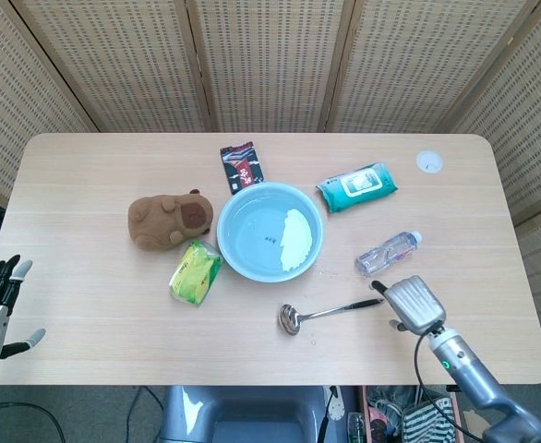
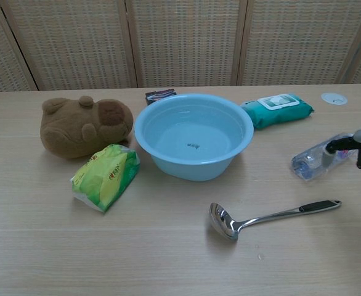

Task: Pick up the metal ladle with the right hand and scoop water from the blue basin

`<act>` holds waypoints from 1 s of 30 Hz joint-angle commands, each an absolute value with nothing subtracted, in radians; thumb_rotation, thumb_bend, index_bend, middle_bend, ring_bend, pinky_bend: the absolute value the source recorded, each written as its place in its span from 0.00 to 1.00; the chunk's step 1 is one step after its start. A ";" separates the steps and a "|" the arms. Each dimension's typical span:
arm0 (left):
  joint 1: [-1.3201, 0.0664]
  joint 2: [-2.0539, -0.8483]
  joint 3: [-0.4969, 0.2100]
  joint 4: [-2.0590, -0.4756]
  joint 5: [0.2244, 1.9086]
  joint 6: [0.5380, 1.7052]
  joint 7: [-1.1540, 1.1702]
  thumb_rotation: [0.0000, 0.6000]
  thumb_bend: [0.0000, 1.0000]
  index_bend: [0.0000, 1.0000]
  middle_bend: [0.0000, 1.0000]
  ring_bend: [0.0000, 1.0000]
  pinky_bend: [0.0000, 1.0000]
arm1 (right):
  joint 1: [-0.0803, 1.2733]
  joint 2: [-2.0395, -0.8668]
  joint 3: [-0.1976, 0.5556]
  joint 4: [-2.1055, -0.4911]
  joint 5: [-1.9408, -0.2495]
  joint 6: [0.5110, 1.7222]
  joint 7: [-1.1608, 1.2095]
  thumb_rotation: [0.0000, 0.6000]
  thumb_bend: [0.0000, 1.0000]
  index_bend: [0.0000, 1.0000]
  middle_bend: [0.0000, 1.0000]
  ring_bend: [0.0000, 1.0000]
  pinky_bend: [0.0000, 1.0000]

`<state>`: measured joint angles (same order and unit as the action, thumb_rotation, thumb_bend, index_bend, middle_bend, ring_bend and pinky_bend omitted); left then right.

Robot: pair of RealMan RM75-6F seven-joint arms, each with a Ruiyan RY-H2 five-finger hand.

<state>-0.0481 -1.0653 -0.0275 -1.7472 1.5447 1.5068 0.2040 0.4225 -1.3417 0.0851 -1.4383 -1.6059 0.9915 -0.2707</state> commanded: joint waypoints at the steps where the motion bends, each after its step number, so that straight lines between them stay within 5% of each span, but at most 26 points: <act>1: -0.055 -1.067 -0.036 -1.749 1.523 1.495 0.210 1.00 0.00 0.00 0.00 0.00 0.00 | 0.481 -1.412 0.095 -1.389 -1.560 0.925 -0.293 1.00 0.13 0.37 0.94 0.73 1.00; 13: -0.071 -1.060 -0.041 -1.749 1.486 1.462 0.193 1.00 0.00 0.00 0.00 0.00 0.00 | 0.555 -1.523 0.090 -1.319 -1.464 0.830 -0.361 1.00 0.31 0.48 0.95 0.73 1.00; 30: -0.081 -1.071 -0.034 -1.752 1.482 1.455 0.225 1.00 0.00 0.00 0.00 0.00 0.00 | 0.579 -1.588 0.065 -1.265 -1.366 0.815 -0.437 1.00 0.33 0.48 0.95 0.73 1.00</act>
<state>-0.0805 -1.0710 -0.0338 -1.7520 1.4819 1.4553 0.2244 0.5773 -1.5822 0.0673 -1.2698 -1.3715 0.8157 -0.4329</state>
